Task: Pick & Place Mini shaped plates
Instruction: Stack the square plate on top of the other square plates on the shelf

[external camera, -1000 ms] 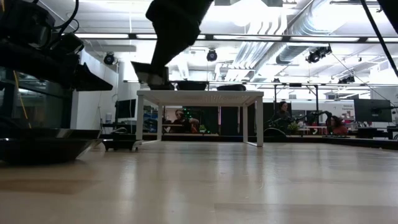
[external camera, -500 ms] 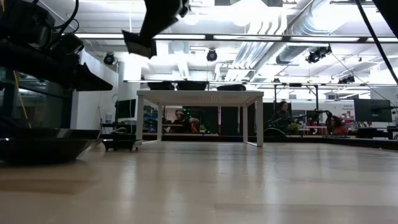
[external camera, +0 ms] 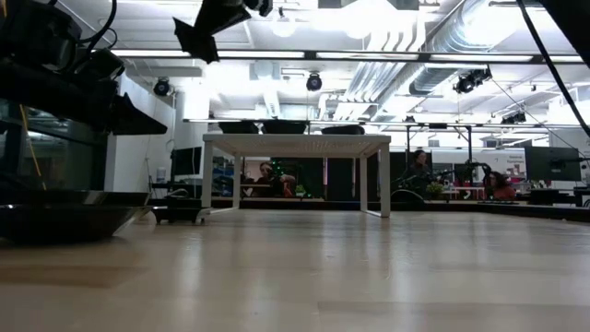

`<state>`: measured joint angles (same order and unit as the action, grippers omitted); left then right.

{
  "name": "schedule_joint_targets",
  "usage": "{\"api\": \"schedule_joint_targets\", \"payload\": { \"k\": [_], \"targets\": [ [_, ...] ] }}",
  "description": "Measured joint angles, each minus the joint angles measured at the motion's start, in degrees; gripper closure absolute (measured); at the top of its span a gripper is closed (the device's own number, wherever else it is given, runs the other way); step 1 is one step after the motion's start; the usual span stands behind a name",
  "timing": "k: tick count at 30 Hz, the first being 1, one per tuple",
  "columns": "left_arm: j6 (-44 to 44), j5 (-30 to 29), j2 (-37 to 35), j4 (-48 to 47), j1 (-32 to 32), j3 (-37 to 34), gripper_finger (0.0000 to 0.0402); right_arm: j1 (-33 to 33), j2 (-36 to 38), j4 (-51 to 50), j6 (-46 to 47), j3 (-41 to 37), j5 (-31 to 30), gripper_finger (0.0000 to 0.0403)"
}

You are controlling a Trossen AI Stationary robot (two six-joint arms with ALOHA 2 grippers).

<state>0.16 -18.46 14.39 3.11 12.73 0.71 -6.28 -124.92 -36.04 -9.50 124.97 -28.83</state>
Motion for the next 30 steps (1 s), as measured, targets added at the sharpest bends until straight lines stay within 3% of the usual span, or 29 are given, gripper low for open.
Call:
{"api": "schedule_joint_targets", "payload": {
  "k": [9,18,23,27,30],
  "targets": [
    [0.00,0.00,-0.01,0.00,-0.02,0.00,0.0328,4.86,0.00,5.25,-5.92,0.00,8.01,0.0403],
    [0.00,0.00,0.00,0.00,0.00,0.00,0.0328,10.91,0.00,2.80,-6.21,-0.21,14.22,0.0403],
    [0.00,0.00,-0.01,0.00,0.00,0.00,0.0328,13.76,0.00,1.14,-11.29,-0.22,19.70,0.0403],
    [0.00,-0.02,-0.01,0.00,-0.01,0.00,0.0328,15.03,0.00,-1.40,-14.78,-0.20,19.92,0.0403],
    [0.00,-0.01,0.00,0.01,-0.01,0.00,0.0328,15.63,0.00,-4.21,-17.14,-0.22,16.86,0.0403]
  ]
}}
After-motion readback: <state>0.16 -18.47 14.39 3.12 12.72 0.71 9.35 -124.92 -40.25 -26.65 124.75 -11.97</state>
